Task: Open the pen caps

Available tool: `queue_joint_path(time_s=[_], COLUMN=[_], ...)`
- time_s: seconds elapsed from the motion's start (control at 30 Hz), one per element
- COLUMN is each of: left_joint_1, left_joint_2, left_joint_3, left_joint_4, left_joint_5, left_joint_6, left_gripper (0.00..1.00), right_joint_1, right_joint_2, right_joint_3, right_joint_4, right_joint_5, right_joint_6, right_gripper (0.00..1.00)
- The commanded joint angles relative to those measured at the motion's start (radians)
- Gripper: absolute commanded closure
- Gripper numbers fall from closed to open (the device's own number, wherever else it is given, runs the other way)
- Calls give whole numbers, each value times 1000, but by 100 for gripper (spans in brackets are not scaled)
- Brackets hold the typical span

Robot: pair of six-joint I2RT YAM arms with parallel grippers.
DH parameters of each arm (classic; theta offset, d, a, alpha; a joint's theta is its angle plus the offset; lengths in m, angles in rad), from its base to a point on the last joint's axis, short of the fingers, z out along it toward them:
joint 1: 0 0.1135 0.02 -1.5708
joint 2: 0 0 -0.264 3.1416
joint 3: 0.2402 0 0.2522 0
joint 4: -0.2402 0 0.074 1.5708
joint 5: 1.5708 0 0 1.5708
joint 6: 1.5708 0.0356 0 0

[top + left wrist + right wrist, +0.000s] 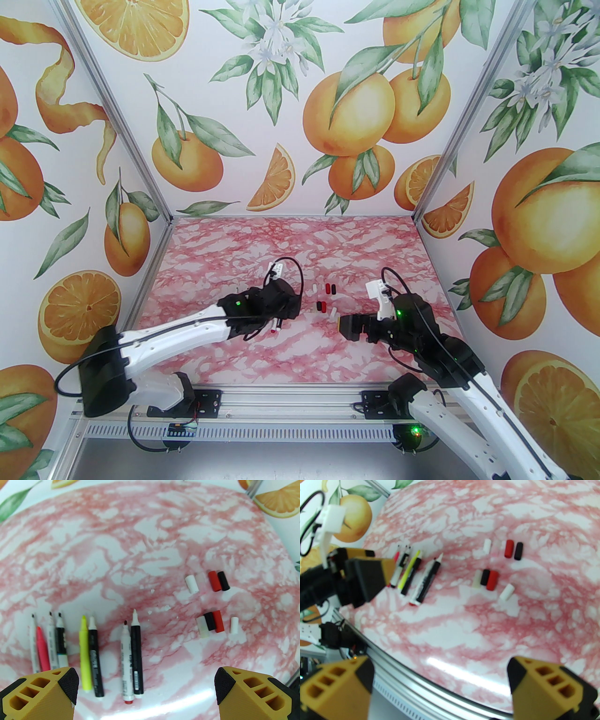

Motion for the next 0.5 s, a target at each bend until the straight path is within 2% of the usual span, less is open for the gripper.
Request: queue_joint_path(time_s=[0.0, 0.1, 0.3, 0.47], left_joint_1=[37, 90, 195, 262], left_joint_2=[-99, -194, -388, -486], left_joint_3=[-66, -140, -274, -350], left_joint_4=[86, 130, 185, 223], left_joint_5=[93, 139, 110, 72], left_joint_6=[146, 195, 280, 336], left_gripper=[0, 0, 0, 0], right_joint_1=[3, 4, 4, 3], right_joint_2=[26, 51, 60, 57], right_joint_3=[31, 36, 16, 1], right_joint_4=[23, 31, 79, 113], right_joint_5=[44, 80, 201, 267], right_joint_6=[-22, -15, 23, 50], right_gripper=[0, 0, 0, 0])
